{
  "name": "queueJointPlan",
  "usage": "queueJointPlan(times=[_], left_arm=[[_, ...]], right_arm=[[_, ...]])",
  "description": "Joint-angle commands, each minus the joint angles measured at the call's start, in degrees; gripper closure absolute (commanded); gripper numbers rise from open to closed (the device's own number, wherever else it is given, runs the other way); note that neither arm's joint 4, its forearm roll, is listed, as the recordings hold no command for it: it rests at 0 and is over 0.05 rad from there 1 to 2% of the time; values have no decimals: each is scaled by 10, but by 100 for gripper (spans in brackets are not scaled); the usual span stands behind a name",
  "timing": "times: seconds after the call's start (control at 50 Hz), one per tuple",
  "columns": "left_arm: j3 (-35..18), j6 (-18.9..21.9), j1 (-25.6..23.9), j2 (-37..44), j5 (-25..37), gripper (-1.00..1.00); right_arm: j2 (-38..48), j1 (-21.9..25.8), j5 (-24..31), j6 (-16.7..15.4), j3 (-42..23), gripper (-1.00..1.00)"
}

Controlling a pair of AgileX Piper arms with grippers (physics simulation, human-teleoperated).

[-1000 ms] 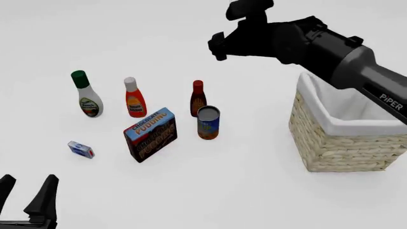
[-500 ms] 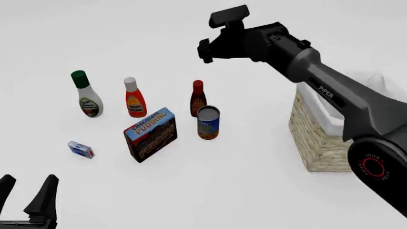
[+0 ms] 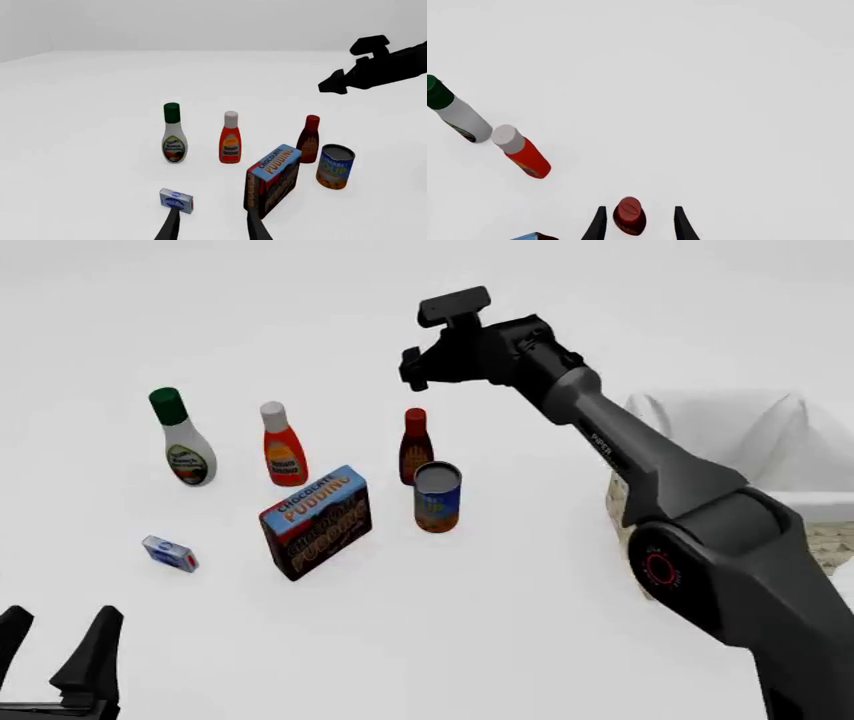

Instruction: Pick the bbq sauce and place it in the basket.

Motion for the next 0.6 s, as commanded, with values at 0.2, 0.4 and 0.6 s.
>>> queueJointPlan(times=[0.2, 0.4, 0.6], left_arm=[[0, 0, 0, 0, 0, -100], [0, 0, 0, 0, 0, -100], [0, 0, 0, 0, 0, -100]], right_arm=[[113, 1, 55, 11, -134, -100], [151, 4, 76, 16, -173, -100], [144, 6, 55, 20, -131, -100]])
